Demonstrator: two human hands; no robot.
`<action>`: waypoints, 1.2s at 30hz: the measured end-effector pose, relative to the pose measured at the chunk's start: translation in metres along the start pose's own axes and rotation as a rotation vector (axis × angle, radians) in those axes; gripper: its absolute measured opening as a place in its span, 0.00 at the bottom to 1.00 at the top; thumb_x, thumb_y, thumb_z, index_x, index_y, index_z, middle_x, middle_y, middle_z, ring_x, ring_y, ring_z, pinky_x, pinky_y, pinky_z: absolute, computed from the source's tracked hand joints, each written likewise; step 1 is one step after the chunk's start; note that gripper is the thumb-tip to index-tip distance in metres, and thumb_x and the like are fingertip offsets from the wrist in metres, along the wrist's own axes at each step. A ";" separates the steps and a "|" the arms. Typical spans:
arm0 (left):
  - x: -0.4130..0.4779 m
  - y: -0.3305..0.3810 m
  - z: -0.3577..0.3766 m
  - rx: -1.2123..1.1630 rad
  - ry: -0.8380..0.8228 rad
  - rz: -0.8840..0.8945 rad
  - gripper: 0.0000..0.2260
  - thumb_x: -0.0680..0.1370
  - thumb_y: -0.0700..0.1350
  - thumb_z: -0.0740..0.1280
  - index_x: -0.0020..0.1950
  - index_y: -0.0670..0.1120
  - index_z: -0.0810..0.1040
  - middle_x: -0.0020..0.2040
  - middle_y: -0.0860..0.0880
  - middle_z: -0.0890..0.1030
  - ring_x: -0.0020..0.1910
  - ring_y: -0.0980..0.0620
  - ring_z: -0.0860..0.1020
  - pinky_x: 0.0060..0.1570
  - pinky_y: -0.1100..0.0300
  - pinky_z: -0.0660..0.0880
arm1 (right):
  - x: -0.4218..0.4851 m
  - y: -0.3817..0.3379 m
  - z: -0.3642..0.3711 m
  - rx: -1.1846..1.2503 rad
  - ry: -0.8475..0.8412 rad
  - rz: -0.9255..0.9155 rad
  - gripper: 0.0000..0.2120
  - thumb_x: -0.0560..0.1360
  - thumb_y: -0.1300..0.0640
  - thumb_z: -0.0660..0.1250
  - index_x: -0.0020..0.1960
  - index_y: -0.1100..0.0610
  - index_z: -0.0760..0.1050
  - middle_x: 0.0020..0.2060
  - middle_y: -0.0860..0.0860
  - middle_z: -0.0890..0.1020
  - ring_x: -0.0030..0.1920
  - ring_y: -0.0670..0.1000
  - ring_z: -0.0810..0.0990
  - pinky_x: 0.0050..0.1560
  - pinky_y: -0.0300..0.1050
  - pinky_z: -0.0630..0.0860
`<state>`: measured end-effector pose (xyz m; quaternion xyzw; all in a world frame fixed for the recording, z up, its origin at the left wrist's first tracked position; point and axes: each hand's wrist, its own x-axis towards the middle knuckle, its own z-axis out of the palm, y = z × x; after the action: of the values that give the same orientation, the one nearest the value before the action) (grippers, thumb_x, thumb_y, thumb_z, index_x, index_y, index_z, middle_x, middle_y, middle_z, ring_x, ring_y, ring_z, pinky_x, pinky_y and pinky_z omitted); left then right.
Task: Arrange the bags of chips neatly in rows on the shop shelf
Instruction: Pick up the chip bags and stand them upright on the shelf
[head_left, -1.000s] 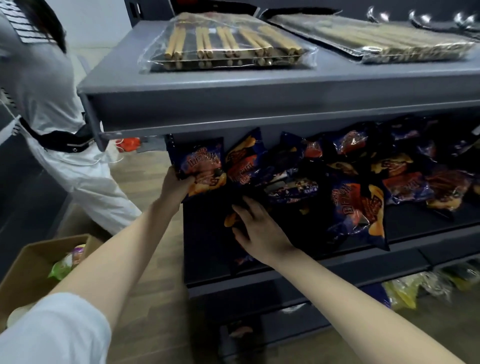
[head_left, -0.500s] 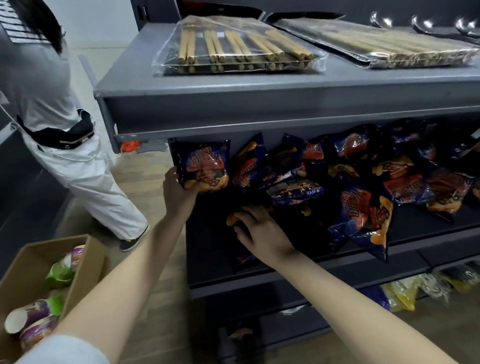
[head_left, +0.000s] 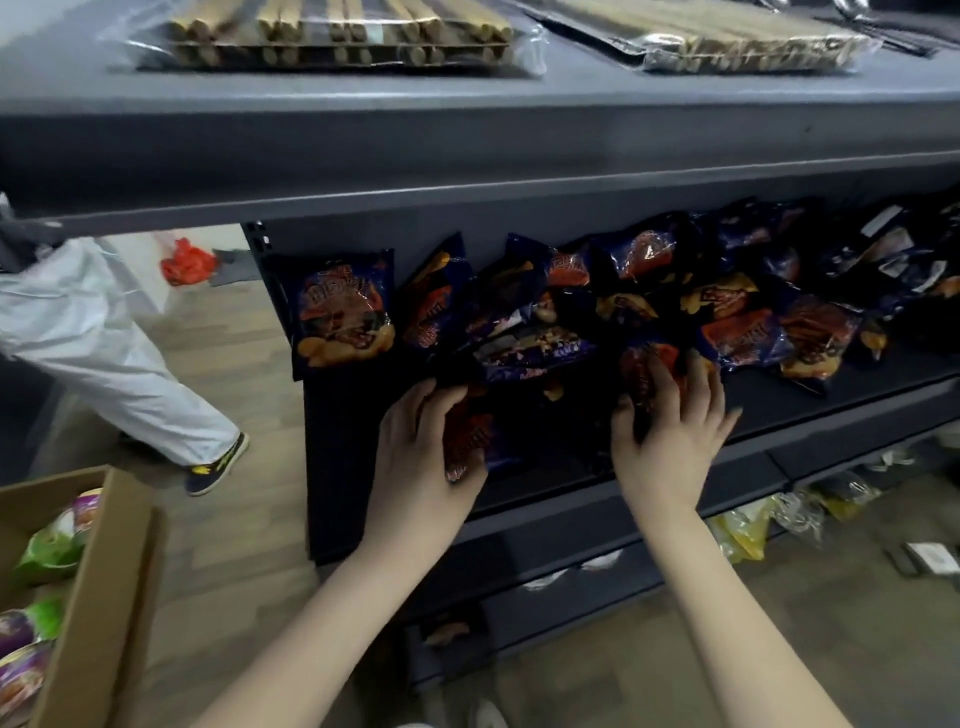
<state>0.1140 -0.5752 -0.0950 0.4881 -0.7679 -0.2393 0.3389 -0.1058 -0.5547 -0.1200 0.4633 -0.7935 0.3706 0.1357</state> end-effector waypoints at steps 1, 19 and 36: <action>0.002 0.007 0.003 -0.021 -0.015 0.044 0.26 0.74 0.45 0.69 0.70 0.52 0.65 0.71 0.53 0.61 0.70 0.59 0.57 0.66 0.62 0.59 | -0.001 0.002 -0.002 0.006 -0.010 0.023 0.24 0.74 0.49 0.56 0.65 0.59 0.72 0.70 0.61 0.67 0.71 0.66 0.61 0.69 0.70 0.51; 0.078 0.087 0.107 -0.281 -0.323 -0.195 0.34 0.73 0.53 0.70 0.74 0.49 0.58 0.70 0.49 0.69 0.67 0.51 0.68 0.58 0.64 0.64 | 0.024 0.065 -0.029 0.313 -0.236 0.227 0.28 0.77 0.54 0.62 0.74 0.55 0.57 0.74 0.57 0.56 0.72 0.55 0.60 0.58 0.37 0.62; 0.076 0.148 0.065 -0.316 -0.128 -0.278 0.26 0.71 0.45 0.72 0.68 0.53 0.69 0.52 0.63 0.76 0.45 0.67 0.76 0.36 0.74 0.75 | 0.089 0.094 -0.067 0.971 -0.587 0.081 0.42 0.67 0.57 0.76 0.74 0.49 0.55 0.56 0.42 0.72 0.51 0.32 0.75 0.46 0.23 0.69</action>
<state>-0.0446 -0.5821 -0.0127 0.5138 -0.6660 -0.4320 0.3254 -0.2403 -0.5356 -0.0671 0.5254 -0.5536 0.5536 -0.3332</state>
